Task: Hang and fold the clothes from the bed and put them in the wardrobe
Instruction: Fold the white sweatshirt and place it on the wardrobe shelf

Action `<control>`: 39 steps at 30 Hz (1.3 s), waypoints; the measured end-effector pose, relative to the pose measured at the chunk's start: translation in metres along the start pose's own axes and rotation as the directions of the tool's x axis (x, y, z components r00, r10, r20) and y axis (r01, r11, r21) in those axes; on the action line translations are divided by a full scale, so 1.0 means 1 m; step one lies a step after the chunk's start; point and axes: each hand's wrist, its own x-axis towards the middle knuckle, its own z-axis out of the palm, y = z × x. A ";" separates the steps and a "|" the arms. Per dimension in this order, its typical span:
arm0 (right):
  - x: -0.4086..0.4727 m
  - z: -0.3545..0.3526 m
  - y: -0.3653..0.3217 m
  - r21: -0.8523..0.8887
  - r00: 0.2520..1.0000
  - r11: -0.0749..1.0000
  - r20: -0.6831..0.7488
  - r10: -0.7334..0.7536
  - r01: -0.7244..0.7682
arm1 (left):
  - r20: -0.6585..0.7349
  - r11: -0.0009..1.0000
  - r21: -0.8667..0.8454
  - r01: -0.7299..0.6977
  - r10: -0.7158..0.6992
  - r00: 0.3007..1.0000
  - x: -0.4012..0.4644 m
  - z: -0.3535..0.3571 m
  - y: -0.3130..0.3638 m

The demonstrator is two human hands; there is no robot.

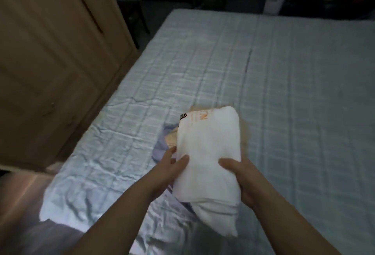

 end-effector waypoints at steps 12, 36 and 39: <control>-0.071 0.394 0.067 -0.310 0.759 0.933 0.559 0.334 -0.183 | -0.320 0.799 -0.511 -0.316 0.165 0.933 -0.292 -0.300 0.002; -0.087 0.944 0.280 -0.684 0.146 0.516 0.663 0.734 0.515 | -0.482 0.997 -0.018 -0.079 0.061 0.874 -0.617 -0.744 -0.074; -0.068 0.994 0.298 -0.584 0.133 0.411 0.672 0.728 0.700 | -0.579 0.998 -0.037 -0.052 0.021 0.815 -0.609 -0.798 -0.075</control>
